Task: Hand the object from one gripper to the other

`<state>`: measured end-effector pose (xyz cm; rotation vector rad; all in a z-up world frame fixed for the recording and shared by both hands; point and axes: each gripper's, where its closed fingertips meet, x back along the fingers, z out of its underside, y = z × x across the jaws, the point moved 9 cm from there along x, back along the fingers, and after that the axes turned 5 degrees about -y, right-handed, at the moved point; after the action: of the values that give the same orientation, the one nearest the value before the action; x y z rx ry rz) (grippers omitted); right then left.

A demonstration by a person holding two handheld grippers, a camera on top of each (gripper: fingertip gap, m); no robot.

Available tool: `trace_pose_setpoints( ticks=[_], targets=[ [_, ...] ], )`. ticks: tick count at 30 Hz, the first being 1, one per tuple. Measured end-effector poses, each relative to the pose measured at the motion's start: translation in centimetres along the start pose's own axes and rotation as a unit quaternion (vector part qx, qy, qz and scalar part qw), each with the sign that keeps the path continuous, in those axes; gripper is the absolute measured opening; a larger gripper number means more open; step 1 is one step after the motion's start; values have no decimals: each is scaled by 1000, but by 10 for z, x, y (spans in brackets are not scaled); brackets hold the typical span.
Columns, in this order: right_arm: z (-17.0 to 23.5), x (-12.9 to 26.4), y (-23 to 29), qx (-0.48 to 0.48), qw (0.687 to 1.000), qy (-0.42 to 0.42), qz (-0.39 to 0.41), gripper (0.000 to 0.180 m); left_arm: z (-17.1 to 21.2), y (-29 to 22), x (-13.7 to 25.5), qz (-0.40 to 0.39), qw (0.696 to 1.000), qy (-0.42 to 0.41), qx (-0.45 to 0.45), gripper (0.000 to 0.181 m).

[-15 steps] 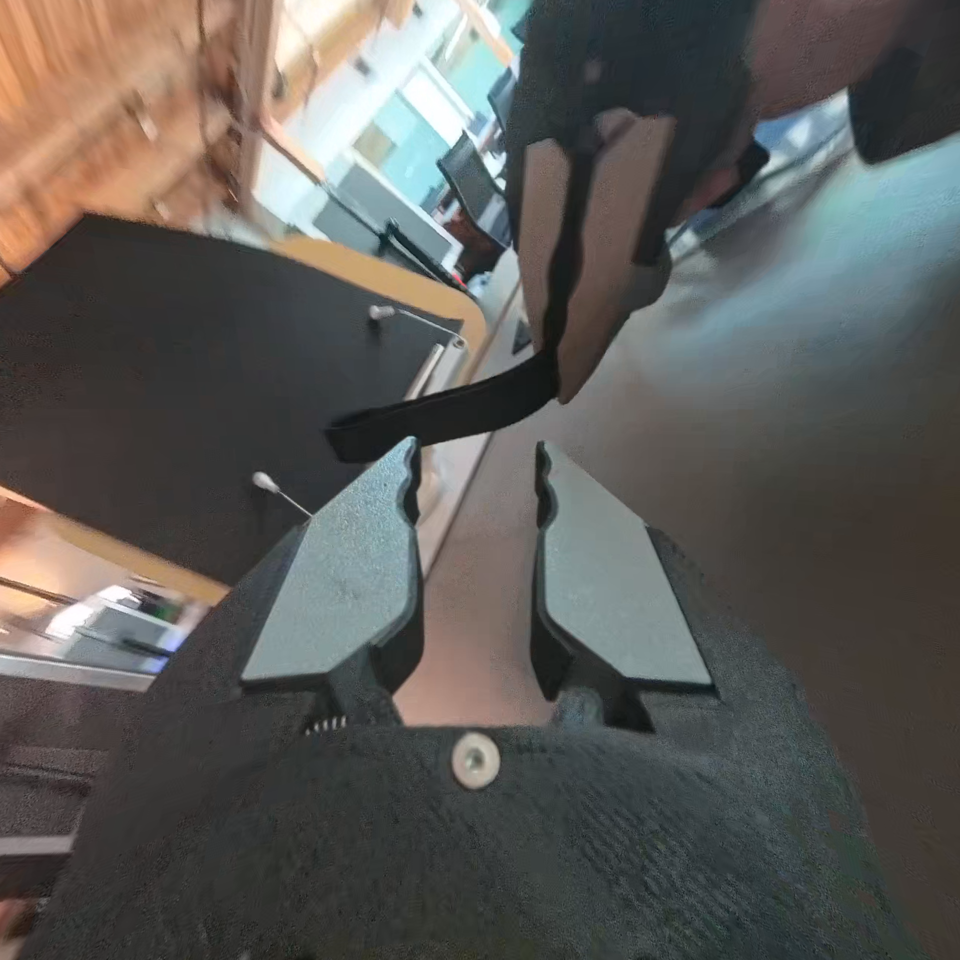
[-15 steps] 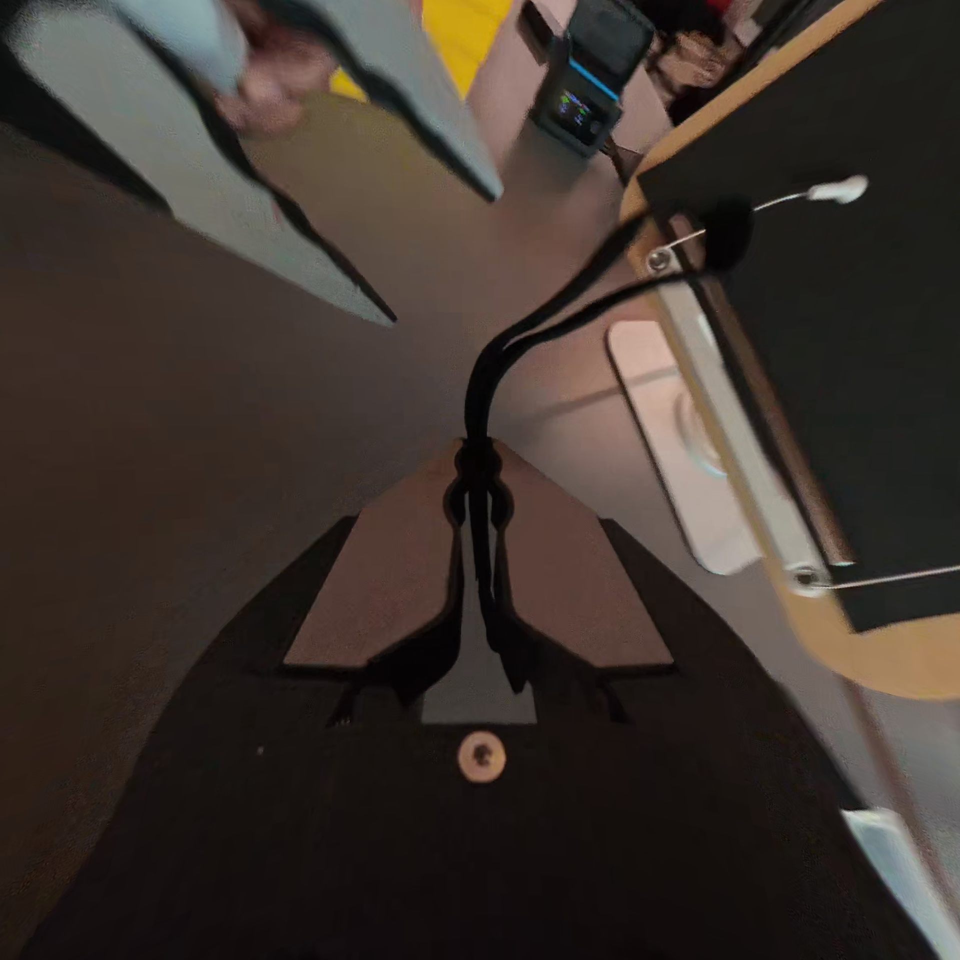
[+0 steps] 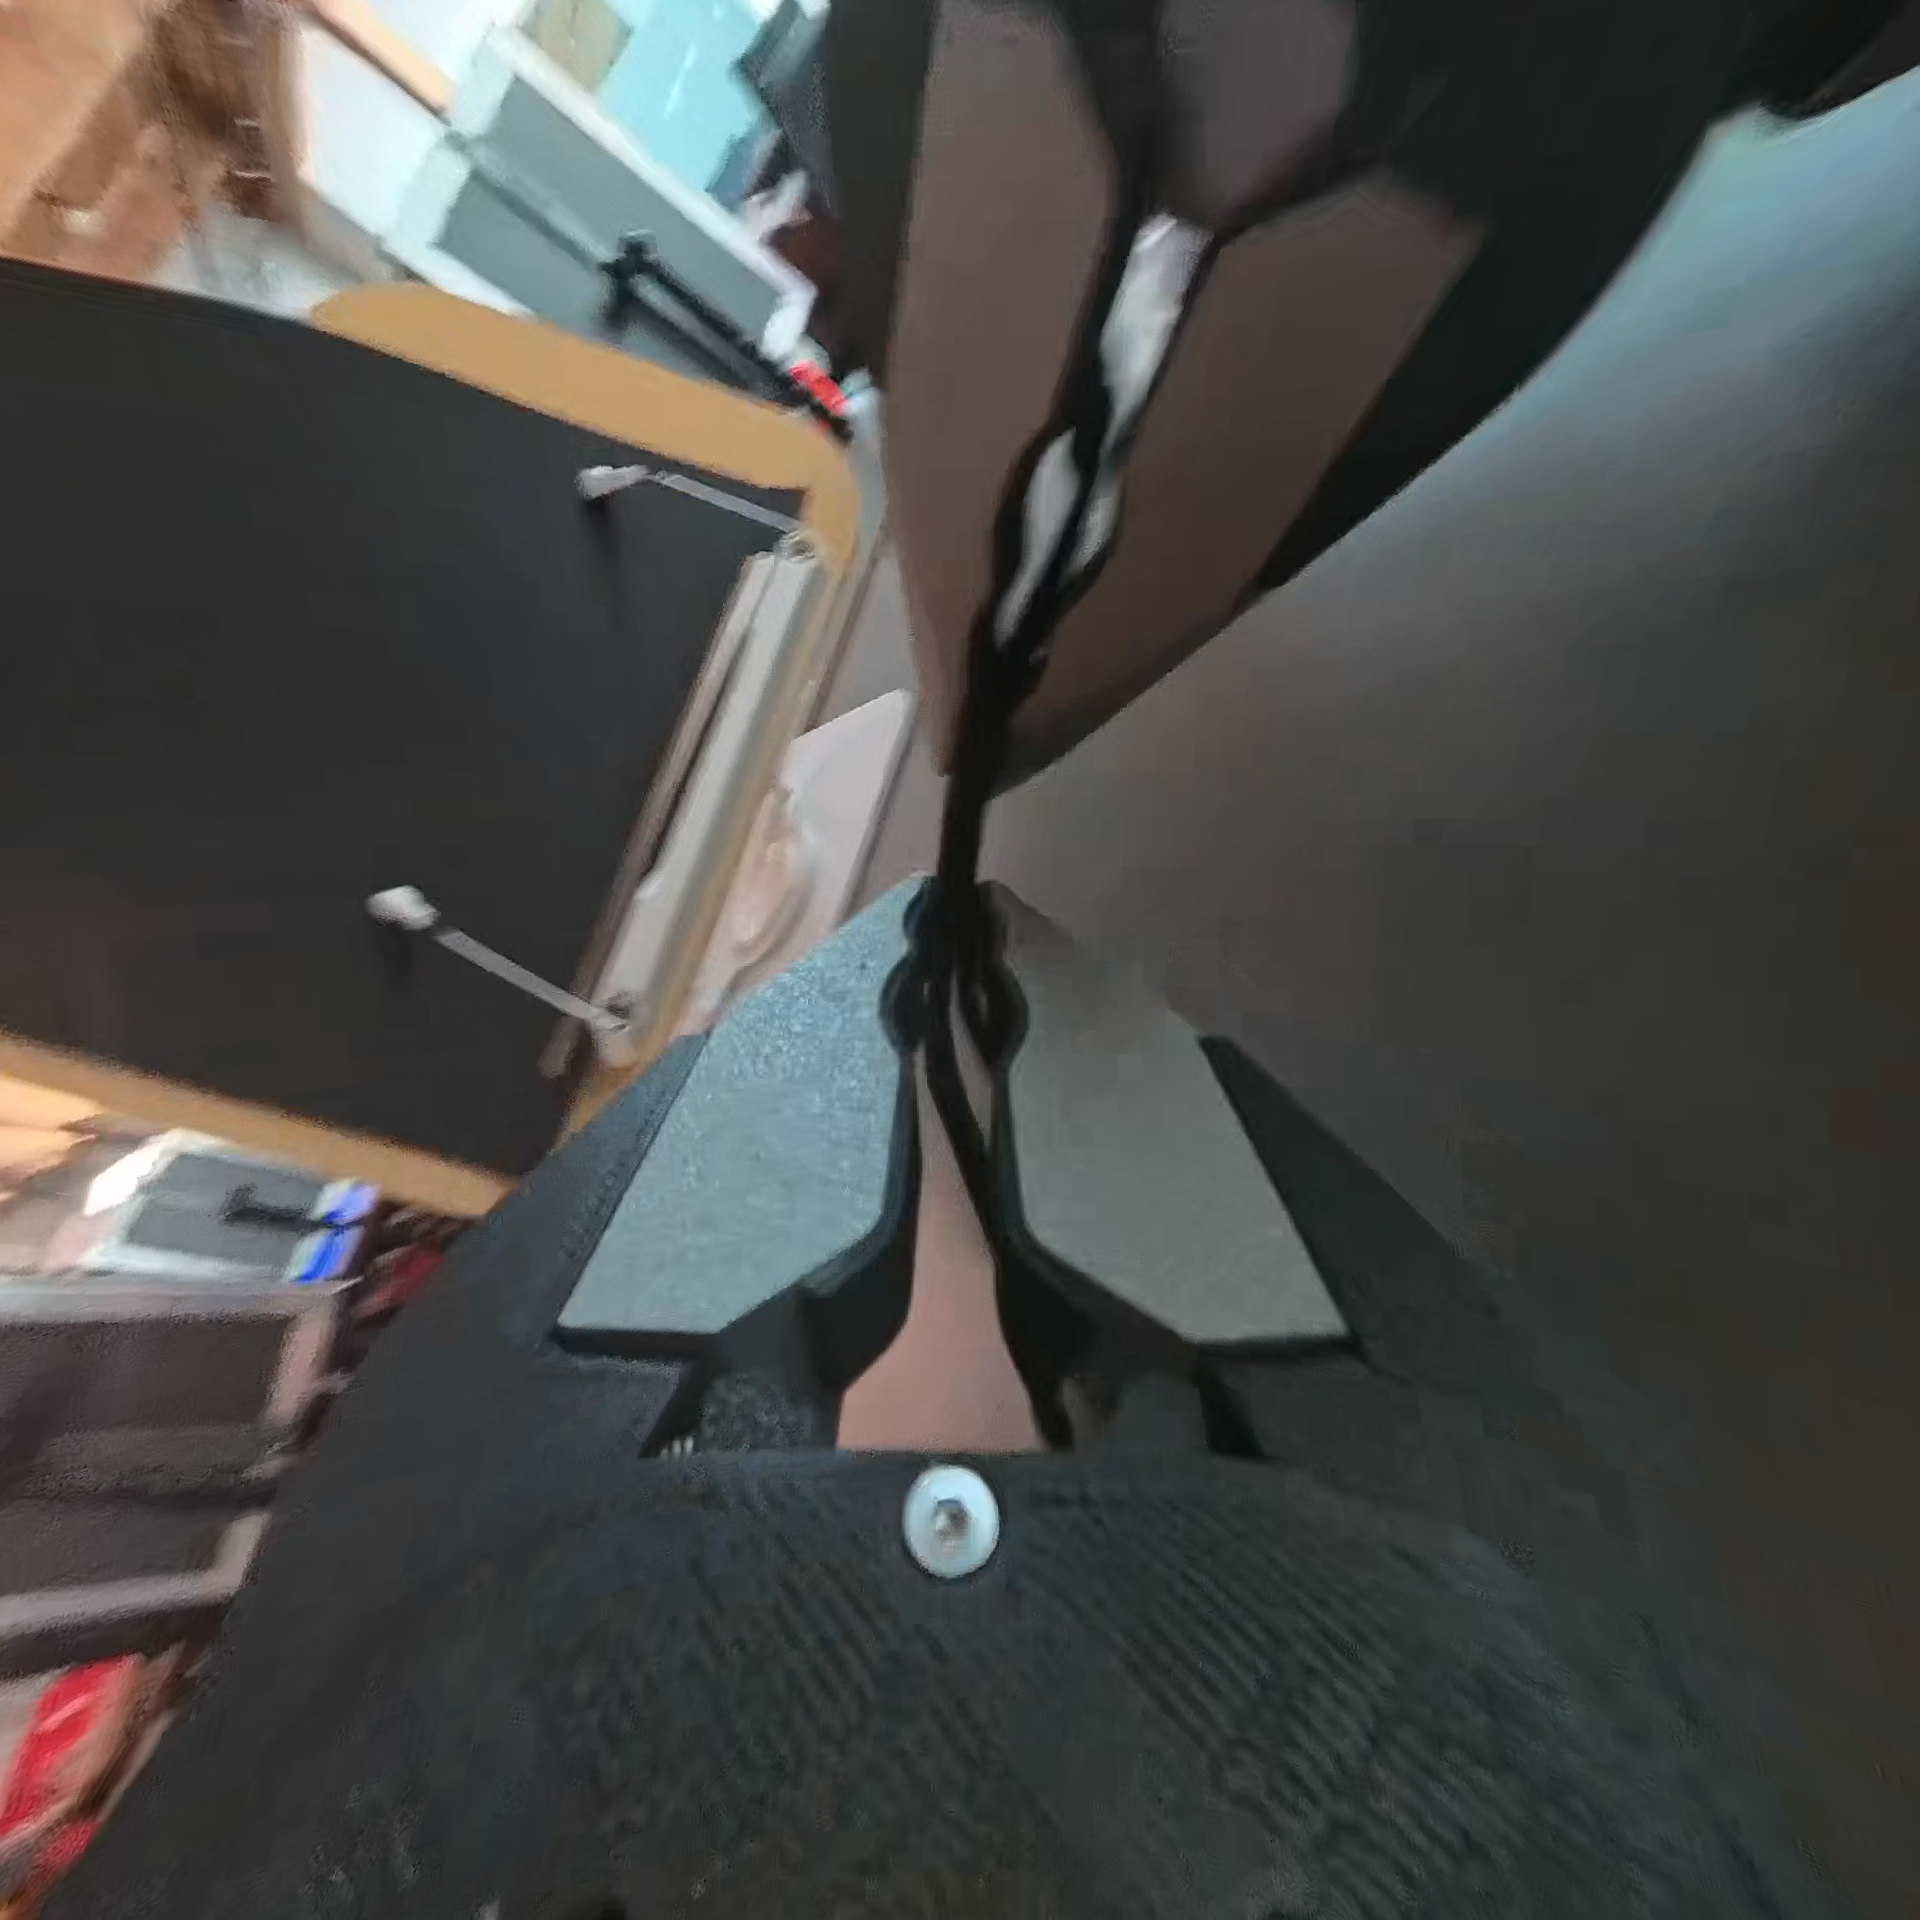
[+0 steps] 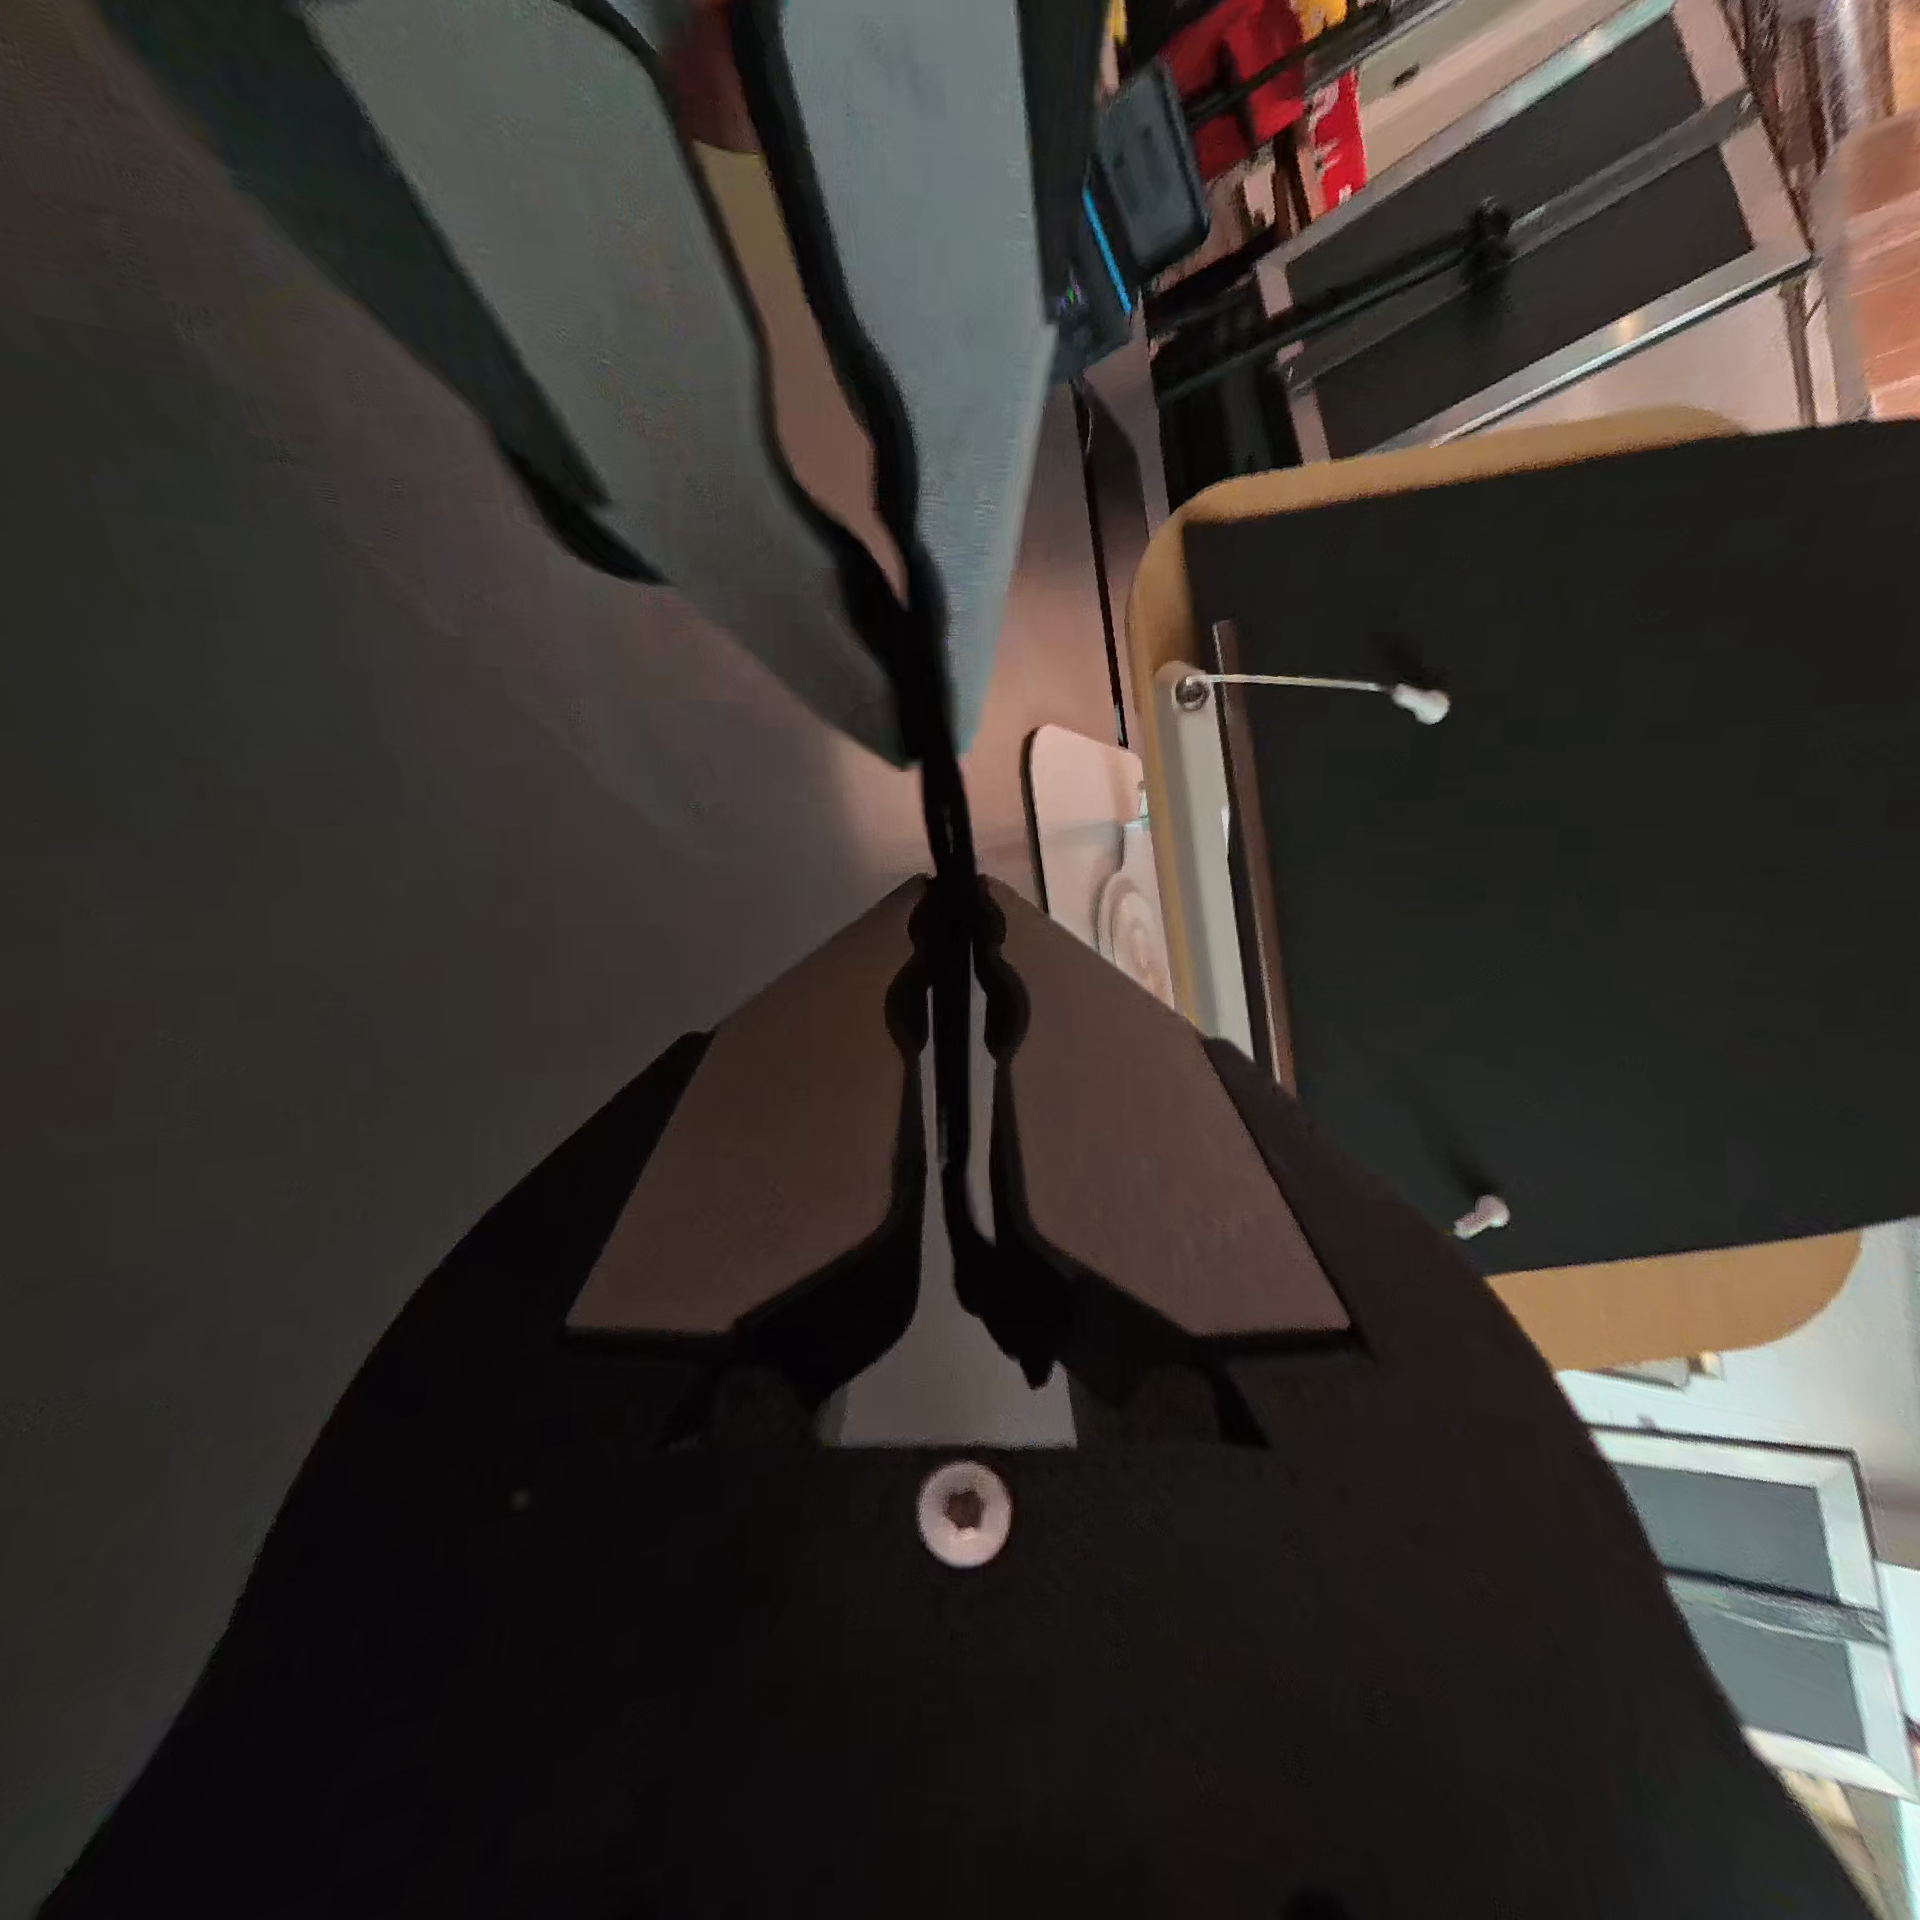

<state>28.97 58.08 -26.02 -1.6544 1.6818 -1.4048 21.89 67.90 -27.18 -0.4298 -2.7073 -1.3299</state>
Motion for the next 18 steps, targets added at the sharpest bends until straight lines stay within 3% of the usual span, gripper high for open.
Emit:
trace_pose_setpoints(
  ticks=[3,6,10,13,15,16,17,18],
  targets=[
    [-2,4,2,-42,998,-44,-33,20,6,12,2,-76,992,22,-101,2],
    [1,20,-15,-169,974,-122,-88,30,11,9,8,-103,963,-4,-251,2],
    [16,39,-41,-395,870,-226,-190,40,7,5,13,-115,933,-49,-338,2],
    [27,32,-40,-467,817,-222,-256,55,-7,2,16,-142,911,-78,-379,2],
    [27,24,-33,-482,799,-213,-291,54,-17,-5,18,-146,901,-97,-396,2],
    [26,22,-30,-483,791,-211,-311,44,-20,-8,18,-143,898,-104,-402,2],
    [24,20,-26,-481,783,-211,-334,21,-22,-11,18,-139,898,-107,-404,2],
    [22,19,-23,-482,776,-203,-352,16,-23,-13,18,-139,900,-108,-398,2]
  ],
)
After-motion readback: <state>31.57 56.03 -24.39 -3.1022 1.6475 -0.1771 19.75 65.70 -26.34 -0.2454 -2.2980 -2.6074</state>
